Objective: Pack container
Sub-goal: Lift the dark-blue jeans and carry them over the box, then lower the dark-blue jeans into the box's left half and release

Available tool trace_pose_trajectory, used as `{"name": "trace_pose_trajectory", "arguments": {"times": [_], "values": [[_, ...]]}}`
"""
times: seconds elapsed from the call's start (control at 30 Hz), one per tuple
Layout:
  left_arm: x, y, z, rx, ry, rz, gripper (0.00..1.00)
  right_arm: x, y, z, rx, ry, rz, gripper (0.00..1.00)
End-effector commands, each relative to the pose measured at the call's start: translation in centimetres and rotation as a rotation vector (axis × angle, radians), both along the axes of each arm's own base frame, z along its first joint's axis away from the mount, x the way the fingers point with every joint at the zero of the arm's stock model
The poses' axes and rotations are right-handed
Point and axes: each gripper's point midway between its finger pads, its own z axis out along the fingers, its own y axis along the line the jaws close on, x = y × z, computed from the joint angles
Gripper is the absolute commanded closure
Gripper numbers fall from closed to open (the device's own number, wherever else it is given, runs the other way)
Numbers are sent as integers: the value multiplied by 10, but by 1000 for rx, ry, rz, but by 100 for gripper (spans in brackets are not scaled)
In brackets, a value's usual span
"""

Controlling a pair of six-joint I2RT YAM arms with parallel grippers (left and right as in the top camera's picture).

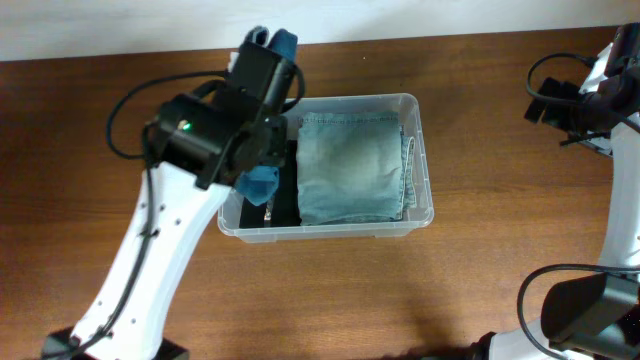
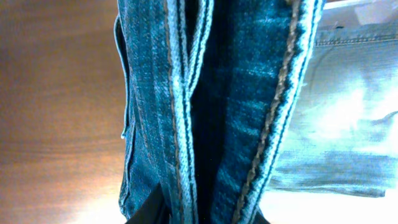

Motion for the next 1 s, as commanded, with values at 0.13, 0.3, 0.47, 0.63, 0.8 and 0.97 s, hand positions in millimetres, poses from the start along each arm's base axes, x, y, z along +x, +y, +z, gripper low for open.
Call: {"name": "trace_pose_trajectory", "arguments": {"times": [0.13, 0.3, 0.47, 0.63, 0.8, 0.97], "values": [[2, -15, 1, -29, -27, 88, 100, -1, -3, 4, -14, -6, -1, 2], [-2, -9, -5, 47, -26, 131, 99, -1, -3, 4, -14, -6, -1, 2], [-6, -12, -19, 90, 27, 123, 99, -1, -3, 4, -14, -6, -1, 1], [0, -16, -42, 143, 85, 121, 99, -1, -3, 4, -14, -6, -1, 1], [11, -18, -67, 217, 123, 127, 99, -1, -3, 4, -14, -6, -1, 1], [16, -19, -87, 257, 156, 149, 99, -1, -3, 4, -14, -6, -1, 2]]}}
